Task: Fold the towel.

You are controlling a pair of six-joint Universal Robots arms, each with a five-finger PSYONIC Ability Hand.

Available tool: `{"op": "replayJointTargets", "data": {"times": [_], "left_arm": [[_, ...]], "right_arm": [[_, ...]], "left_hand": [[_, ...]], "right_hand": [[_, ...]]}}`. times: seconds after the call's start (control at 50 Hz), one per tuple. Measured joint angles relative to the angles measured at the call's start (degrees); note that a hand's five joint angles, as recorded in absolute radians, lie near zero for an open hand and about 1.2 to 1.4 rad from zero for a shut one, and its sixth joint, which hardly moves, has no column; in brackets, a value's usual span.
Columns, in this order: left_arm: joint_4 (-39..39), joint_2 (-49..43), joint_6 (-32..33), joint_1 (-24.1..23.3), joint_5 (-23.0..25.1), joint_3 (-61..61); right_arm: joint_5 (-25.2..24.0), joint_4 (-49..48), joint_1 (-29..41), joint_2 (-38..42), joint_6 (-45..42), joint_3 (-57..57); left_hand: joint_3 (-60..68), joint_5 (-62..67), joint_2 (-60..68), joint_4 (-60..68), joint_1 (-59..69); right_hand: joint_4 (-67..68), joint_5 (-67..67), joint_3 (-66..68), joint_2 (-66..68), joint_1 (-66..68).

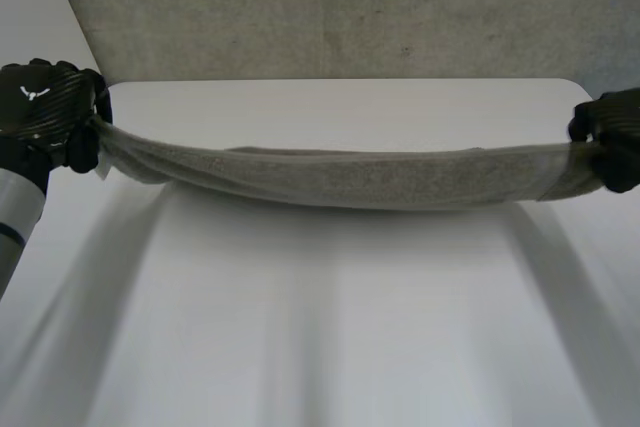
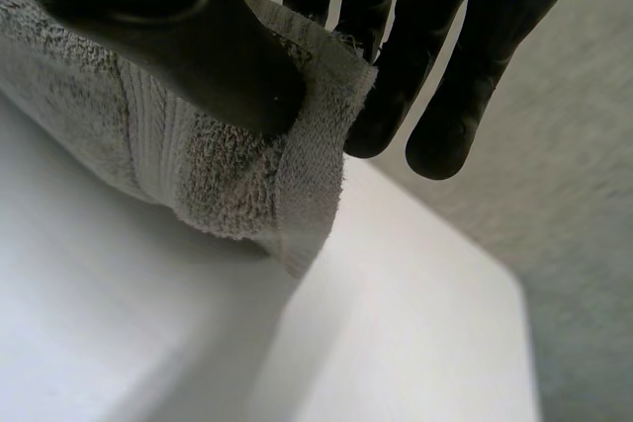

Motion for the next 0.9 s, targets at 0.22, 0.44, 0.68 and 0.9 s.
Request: {"op": "replayJointTargets", "data": {"times": [0.22,0.44,0.68,0.9], "left_arm": [[-4.2,7.1,0.3,1.8,4.5,-4.9],[-3.4,-4.8,0.9,1.5,6.0,-2.6],[-3.3,-27.7,1.0,-0.6,4.7,14.5],[-3.5,-42.5,1.0,-4.0,-2.7,32.0]], "right_arm": [[-2.6,0.1,-3.3,-9.7,-1.7,3.8],[-4.4,-1.9,-1.1,4.6,-3.1,-1.3],[4.2,-3.3,7.0,29.5,-3.5,-18.4],[9.5,-16.6,11.0,41.7,-3.1,-26.1]], "left_hand": [[0.0,0.0,0.0,0.0,0.0],[0.0,0.0,0.0,0.0,0.0],[0.0,0.0,0.0,0.0,0.3],[0.0,0.0,0.0,0.0,0.3]], "right_hand": [[0.0,0.0,0.0,0.0,0.0],[0.0,0.0,0.3,0.0,0.0],[0.0,0.0,0.6,0.0,0.1],[0.0,0.1,0.6,0.0,0.2]]}}
